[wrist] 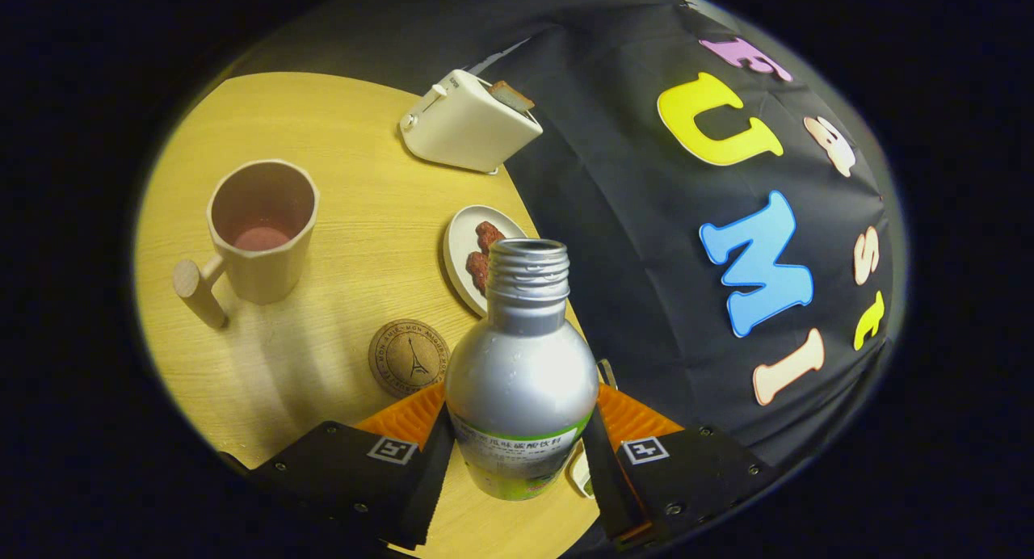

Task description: Take the bottle from table, then pour the juice into the cup, finally place the bottle on the coaster

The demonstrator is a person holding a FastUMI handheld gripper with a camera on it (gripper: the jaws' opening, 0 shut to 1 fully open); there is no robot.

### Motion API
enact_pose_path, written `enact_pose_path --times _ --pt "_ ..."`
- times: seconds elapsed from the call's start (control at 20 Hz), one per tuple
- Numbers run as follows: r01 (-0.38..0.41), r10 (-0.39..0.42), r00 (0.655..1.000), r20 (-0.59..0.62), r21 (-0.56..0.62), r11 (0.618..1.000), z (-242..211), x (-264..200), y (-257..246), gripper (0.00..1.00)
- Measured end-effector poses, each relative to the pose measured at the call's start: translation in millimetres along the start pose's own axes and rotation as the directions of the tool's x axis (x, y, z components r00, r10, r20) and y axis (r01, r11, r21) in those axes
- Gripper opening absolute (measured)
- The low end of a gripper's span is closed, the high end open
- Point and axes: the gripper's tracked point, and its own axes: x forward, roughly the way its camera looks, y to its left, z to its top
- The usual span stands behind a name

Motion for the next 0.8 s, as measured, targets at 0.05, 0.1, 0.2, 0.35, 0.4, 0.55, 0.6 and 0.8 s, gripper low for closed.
enact_pose_path --times 0.05,0.1,0.2,0.35,0.4,0.55,0.6,0.8 --pt "-0.006 0.006 1.000 0.001 0.026 1.000 -1.4 -0.9 -0.2 0.77" --pt "-0.010 0.010 1.000 0.005 0.053 0.999 -1.1 -1.4 -0.7 0.77" --pt "-0.029 0.024 0.999 0.041 0.120 0.992 3.9 -2.9 -1.8 0.77" --pt "-0.058 0.031 0.994 0.107 0.259 0.964 15.3 -7.1 -8.8 0.77" --pt "-0.073 0.038 0.992 0.121 0.294 0.953 18.8 -7.2 -9.6 0.77" --pt "-0.078 0.033 0.990 0.135 0.341 0.937 19.2 -10.3 -17.9 0.77" --pt "-0.084 0.031 0.988 0.152 0.356 0.931 22.3 -12.0 -19.1 0.77" --pt "-0.118 0.029 0.980 0.195 0.462 0.879 25.6 -14.4 -22.6 0.77"
